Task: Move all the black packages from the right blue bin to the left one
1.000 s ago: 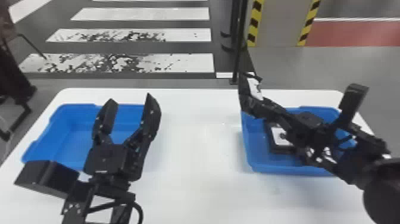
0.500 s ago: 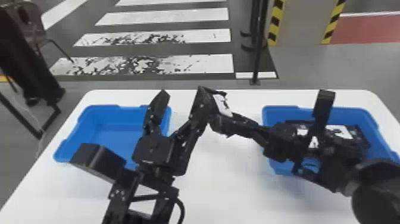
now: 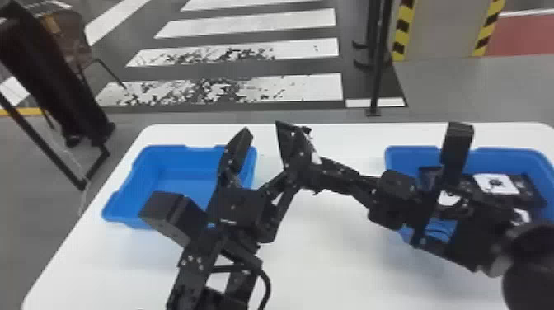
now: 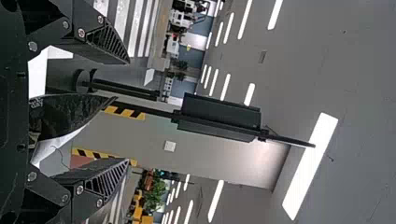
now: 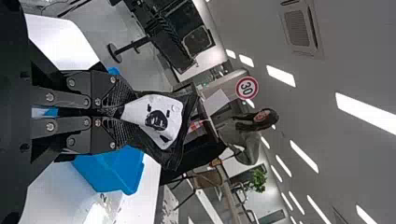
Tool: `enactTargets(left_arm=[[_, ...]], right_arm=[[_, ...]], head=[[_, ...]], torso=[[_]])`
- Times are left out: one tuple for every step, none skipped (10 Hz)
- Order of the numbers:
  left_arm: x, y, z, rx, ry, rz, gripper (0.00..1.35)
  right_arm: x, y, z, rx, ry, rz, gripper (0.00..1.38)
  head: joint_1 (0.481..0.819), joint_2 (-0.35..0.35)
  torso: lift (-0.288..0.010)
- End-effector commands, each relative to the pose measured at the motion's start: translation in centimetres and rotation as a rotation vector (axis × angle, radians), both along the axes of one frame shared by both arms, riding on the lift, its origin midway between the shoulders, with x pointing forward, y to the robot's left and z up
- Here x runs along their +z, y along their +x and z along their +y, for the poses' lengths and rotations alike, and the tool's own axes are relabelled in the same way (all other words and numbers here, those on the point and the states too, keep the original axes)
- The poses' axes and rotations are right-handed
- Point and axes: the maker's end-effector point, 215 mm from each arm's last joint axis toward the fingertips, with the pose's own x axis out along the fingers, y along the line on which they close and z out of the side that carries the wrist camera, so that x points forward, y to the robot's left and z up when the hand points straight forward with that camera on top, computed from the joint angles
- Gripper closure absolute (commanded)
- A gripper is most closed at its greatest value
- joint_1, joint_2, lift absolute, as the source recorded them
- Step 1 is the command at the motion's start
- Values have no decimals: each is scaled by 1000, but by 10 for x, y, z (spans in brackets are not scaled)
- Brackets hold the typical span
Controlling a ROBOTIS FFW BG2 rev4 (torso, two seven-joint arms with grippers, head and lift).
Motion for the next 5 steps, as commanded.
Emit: enactTargets(left_arm=[[-3, 1, 0, -2, 2, 10, 346], [-5, 2, -1, -3, 5, 19, 346], [-7, 2, -1, -2, 6, 23, 346], [-9, 2, 0, -3, -3, 33, 346], [-16, 3, -4, -26, -26, 62, 406]], right_arm=[[5, -11, 15, 38, 18, 2, 1101], [9, -16, 22, 53, 29, -1, 1101], [11, -19, 24, 59, 35, -5, 1101], [13, -19, 24, 61, 40, -8, 1101], [14, -20, 25, 61, 42, -11, 1101]], head=[[695, 187], [695, 199], [695, 210], [695, 214], [695, 220]], torso=[[-181], [-181], [-181], [-181], [-181]])
